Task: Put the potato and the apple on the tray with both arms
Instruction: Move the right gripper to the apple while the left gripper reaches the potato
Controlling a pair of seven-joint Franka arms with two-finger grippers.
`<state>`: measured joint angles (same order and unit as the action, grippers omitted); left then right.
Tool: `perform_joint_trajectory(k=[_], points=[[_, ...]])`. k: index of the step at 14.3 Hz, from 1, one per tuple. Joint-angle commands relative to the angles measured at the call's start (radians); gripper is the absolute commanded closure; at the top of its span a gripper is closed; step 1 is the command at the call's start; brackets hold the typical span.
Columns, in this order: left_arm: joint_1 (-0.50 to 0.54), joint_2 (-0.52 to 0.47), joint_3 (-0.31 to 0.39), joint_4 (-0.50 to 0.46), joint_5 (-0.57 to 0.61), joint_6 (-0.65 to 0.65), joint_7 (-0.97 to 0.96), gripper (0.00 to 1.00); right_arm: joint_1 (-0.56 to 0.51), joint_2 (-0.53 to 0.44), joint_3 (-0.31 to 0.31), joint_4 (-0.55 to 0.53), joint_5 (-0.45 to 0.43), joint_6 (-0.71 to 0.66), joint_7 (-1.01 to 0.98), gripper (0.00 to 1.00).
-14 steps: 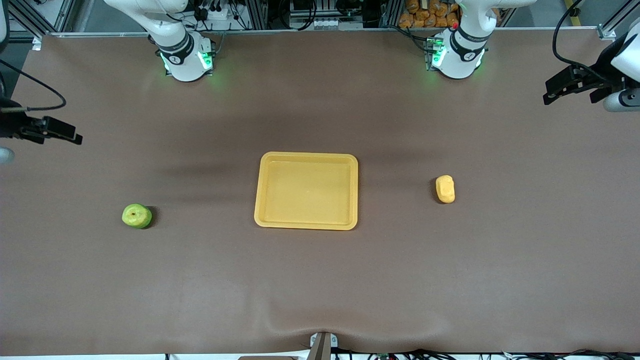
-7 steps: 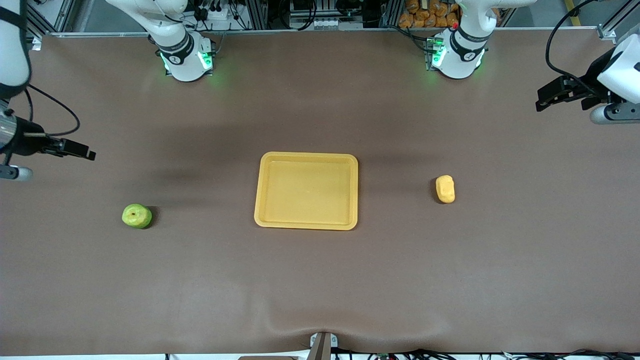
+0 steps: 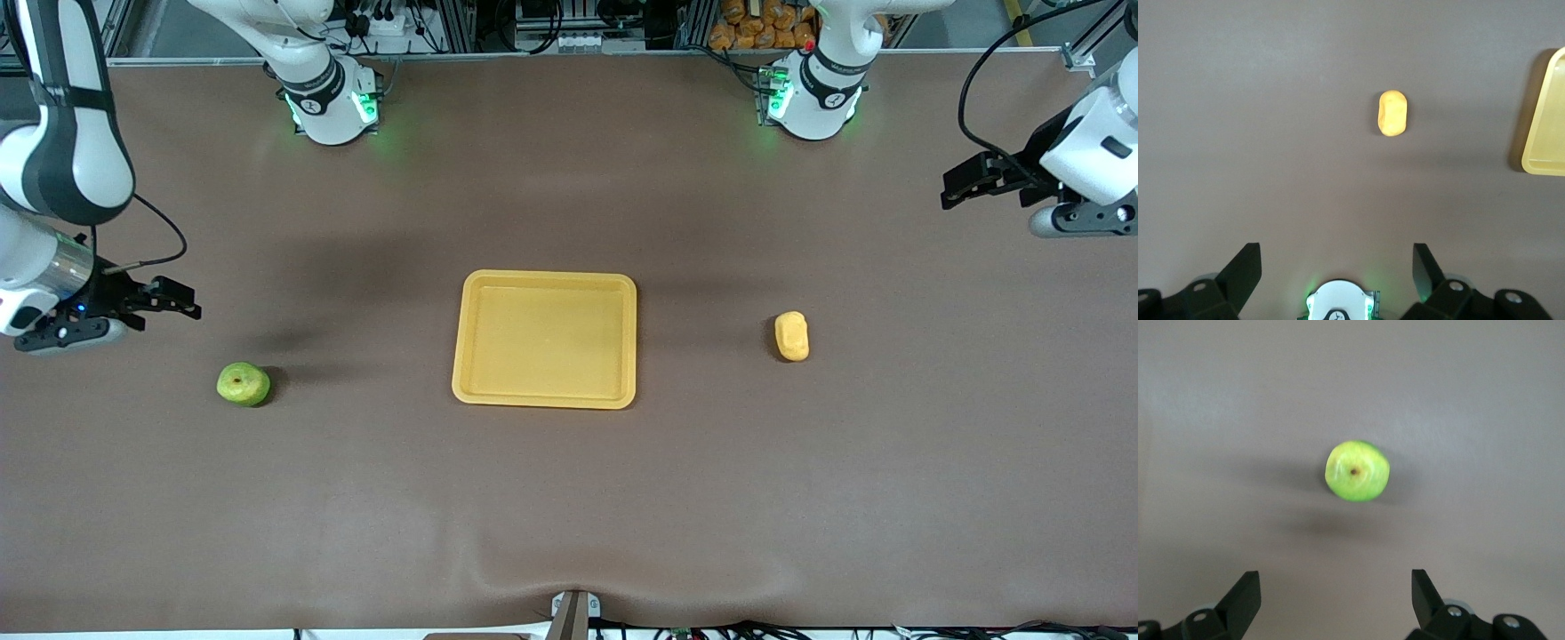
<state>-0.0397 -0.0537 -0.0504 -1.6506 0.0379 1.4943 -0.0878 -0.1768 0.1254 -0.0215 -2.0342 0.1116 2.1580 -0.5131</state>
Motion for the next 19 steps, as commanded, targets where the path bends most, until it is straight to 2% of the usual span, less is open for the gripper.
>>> perform_joint_trajectory(k=[1,6,13,19], points=[[-0.008,-0.014,0.0,-0.064,-0.019,0.062,-0.015,0.0,-0.01,0.034,0.008,-0.017,0.005,0.078,-0.169,0.0],[-0.006,-0.021,-0.013,-0.193,-0.019,0.191,-0.015,0.0,-0.009,0.077,0.008,-0.124,0.002,0.333,-0.252,0.0],[-0.006,-0.023,-0.016,-0.36,-0.019,0.391,-0.015,0.0,-0.007,0.145,0.009,-0.136,0.003,0.404,-0.248,0.0],[-0.006,-0.008,-0.022,-0.491,-0.019,0.595,-0.018,0.0,0.033,0.209,0.009,-0.15,0.003,0.557,-0.243,0.0]])
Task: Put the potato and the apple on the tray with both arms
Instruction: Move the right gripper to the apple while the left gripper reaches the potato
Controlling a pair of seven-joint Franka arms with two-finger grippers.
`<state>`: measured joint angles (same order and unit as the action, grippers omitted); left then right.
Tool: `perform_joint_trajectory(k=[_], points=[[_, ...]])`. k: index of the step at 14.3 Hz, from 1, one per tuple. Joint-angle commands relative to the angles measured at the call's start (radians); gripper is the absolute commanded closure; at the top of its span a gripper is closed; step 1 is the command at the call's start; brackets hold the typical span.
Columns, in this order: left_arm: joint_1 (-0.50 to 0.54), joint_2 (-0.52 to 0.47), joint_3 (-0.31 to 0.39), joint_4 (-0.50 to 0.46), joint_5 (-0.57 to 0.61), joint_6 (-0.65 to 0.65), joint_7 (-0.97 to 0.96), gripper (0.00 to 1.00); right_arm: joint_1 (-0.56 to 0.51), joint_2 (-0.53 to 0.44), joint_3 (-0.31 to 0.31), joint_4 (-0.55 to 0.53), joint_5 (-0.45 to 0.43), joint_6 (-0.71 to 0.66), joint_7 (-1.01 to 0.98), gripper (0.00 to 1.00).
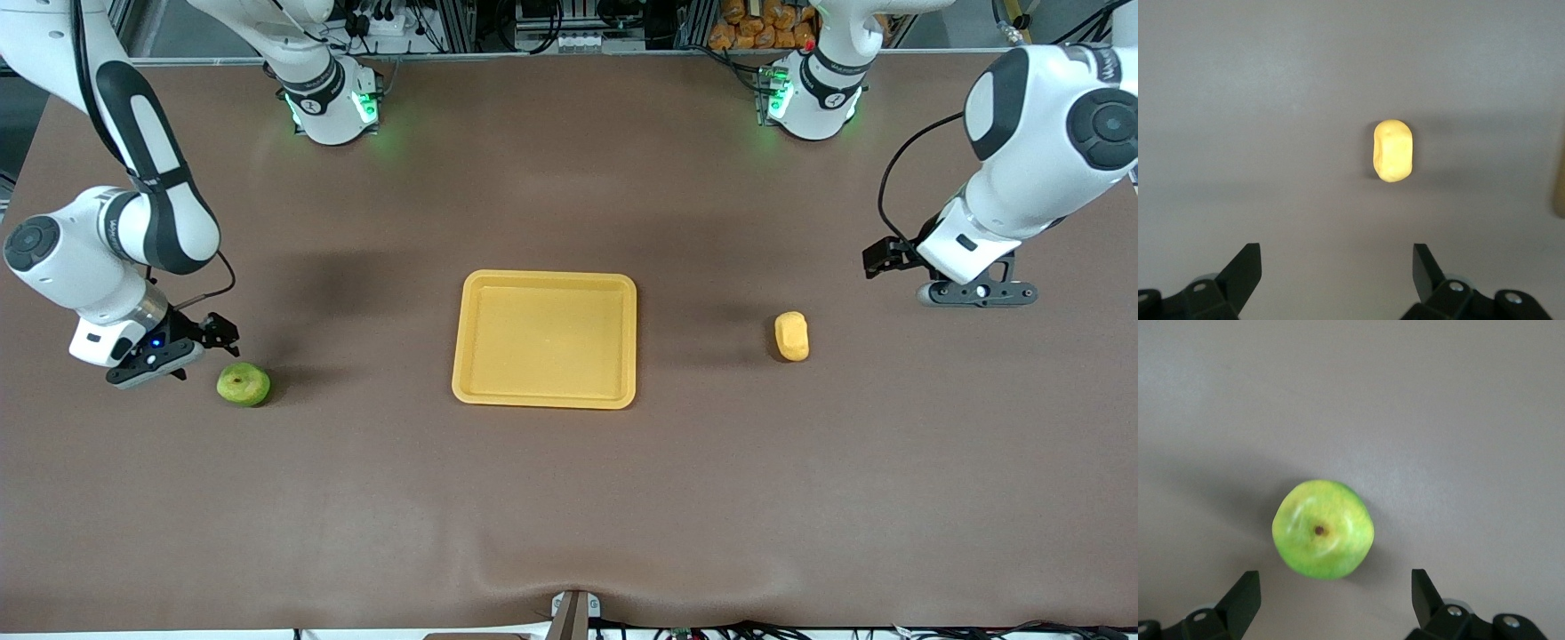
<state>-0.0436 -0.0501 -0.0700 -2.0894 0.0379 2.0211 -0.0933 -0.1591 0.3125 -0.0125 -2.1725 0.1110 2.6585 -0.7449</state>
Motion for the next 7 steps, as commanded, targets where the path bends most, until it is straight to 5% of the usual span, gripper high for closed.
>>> perform_joint_trajectory(k=[1,7], points=[[-0.004,-0.001,-0.002,-0.069,-0.019,0.103,-0.023,0.0,0.016,0.039,0.0,-0.012,0.004,0.09,-0.011,0.0],[-0.004,0.085,-0.051,-0.069,-0.016,0.2,-0.16,0.0,0.024,0.083,0.0,-0.012,0.004,0.138,-0.017,0.0]])
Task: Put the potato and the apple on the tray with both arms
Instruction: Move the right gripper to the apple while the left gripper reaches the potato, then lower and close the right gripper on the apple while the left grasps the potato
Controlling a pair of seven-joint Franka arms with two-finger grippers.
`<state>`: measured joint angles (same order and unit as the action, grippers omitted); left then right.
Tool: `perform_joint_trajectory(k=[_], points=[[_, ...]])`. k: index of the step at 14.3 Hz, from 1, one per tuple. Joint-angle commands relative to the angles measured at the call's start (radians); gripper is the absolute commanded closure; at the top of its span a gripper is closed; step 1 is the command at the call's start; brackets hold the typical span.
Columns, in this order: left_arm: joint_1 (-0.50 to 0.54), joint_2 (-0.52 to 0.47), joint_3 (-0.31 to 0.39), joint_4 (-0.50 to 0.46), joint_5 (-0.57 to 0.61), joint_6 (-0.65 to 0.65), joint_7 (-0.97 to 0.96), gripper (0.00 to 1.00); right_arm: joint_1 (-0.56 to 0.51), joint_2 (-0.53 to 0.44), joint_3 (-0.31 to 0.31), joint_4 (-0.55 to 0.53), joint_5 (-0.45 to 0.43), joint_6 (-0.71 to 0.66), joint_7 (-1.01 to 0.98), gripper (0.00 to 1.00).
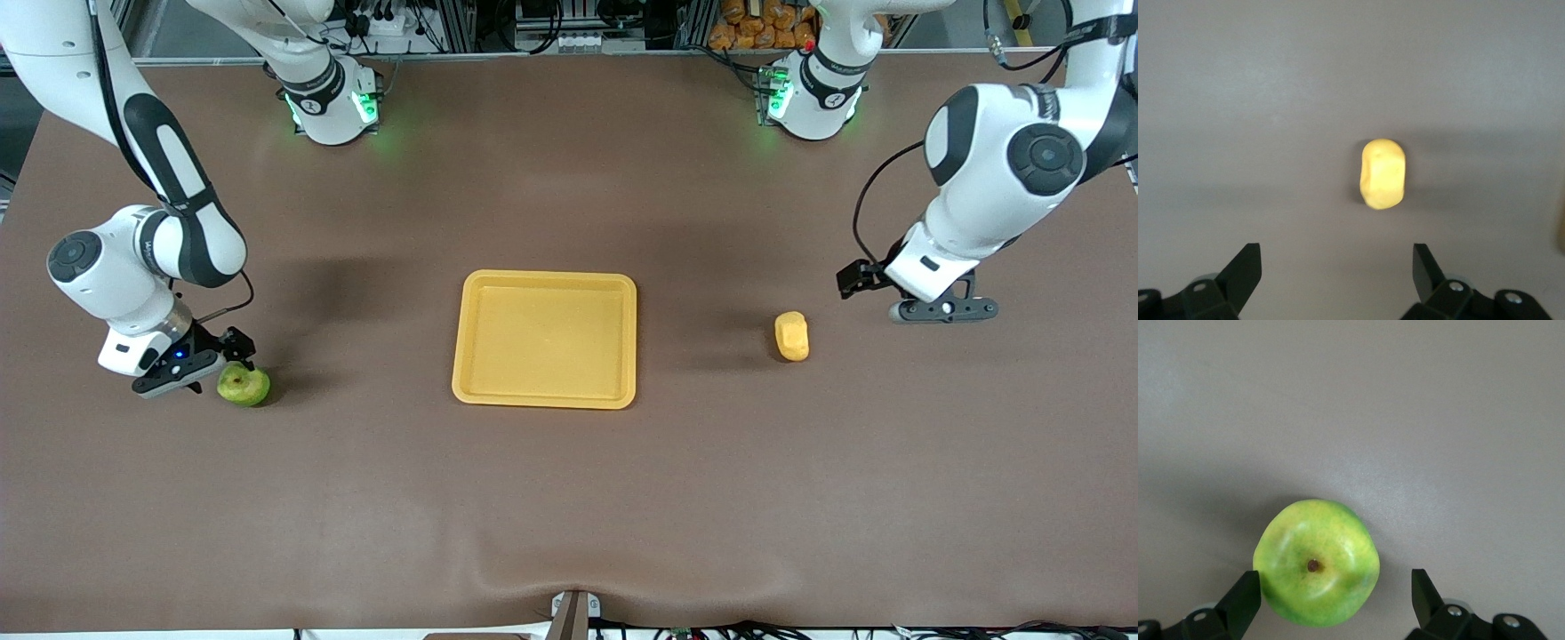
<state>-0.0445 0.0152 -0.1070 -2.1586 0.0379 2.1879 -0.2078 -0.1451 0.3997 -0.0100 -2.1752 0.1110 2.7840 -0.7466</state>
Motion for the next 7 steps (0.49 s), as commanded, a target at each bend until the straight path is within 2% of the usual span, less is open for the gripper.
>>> perform_joint_trajectory(k=[1,4,7], points=[[-0.003,0.034,-0.014,-0.001,-0.016,0.047,-0.056,0.0,0.01,-0.001,-0.002,-0.009,0.004,0.011,-0.016,0.0],[-0.003,0.063,-0.014,-0.003,-0.015,0.09,-0.076,0.0,0.018,0.025,-0.002,-0.003,0.003,0.015,-0.052,0.0],[-0.005,0.097,-0.016,-0.018,-0.015,0.143,-0.11,0.0,0.018,0.05,-0.002,-0.005,0.003,0.077,-0.157,0.0]])
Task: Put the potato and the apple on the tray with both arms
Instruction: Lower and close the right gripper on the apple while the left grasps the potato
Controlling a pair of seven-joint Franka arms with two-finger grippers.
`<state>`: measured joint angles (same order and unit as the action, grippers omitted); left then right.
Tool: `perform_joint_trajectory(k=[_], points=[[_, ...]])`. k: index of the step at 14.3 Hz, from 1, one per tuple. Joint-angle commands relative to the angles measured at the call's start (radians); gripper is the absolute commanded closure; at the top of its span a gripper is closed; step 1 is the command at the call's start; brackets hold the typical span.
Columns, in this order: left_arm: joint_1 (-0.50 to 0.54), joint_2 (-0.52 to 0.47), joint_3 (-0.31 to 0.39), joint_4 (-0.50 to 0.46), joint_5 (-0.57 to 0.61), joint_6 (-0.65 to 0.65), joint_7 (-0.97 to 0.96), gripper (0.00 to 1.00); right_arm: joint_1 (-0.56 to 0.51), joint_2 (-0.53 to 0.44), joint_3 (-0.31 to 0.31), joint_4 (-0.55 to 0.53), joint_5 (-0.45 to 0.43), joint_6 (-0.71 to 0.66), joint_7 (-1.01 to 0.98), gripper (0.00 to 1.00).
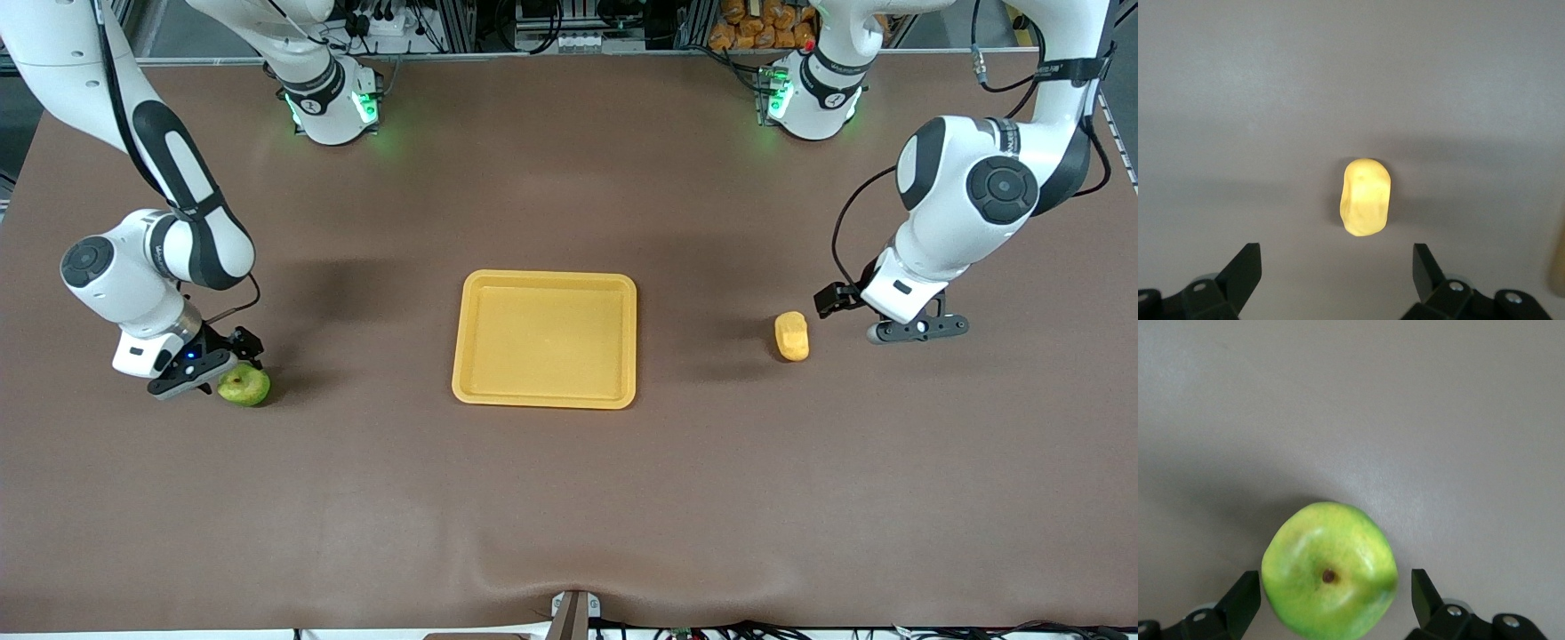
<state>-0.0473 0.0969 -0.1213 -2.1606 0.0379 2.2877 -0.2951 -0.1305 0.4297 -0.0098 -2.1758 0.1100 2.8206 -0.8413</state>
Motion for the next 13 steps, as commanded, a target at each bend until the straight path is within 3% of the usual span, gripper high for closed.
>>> perform_joint_trajectory(k=[1,7,8,10,11,12,13], points=[[-0.002,0.018,-0.003,-0.028,-0.015,0.07,-0.024,0.0,0.003,0.026,-0.002,-0.005,0.003,0.046,-0.065,0.0],[-0.005,0.07,-0.026,-0.044,-0.013,0.122,-0.114,0.0,0.005,0.057,-0.002,-0.005,0.003,0.126,-0.189,0.0],[-0.006,0.079,-0.029,-0.044,-0.009,0.124,-0.118,0.0,0.005,0.061,-0.002,-0.004,0.003,0.14,-0.247,0.08],[-0.003,0.092,-0.031,-0.044,-0.007,0.137,-0.119,0.0,0.006,0.072,-0.002,0.002,0.003,0.163,-0.376,0.58],[-0.003,0.095,-0.032,-0.045,-0.006,0.141,-0.119,0.0,0.003,0.072,-0.002,0.002,0.003,0.168,-0.386,0.79],[-0.003,0.104,-0.032,-0.045,-0.004,0.141,-0.118,0.0,0.005,0.072,-0.002,0.002,0.003,0.168,-0.39,0.93],[-0.003,0.112,-0.032,-0.045,-0.003,0.144,-0.119,0.0,0.006,0.072,-0.002,0.004,0.003,0.168,-0.395,0.97]])
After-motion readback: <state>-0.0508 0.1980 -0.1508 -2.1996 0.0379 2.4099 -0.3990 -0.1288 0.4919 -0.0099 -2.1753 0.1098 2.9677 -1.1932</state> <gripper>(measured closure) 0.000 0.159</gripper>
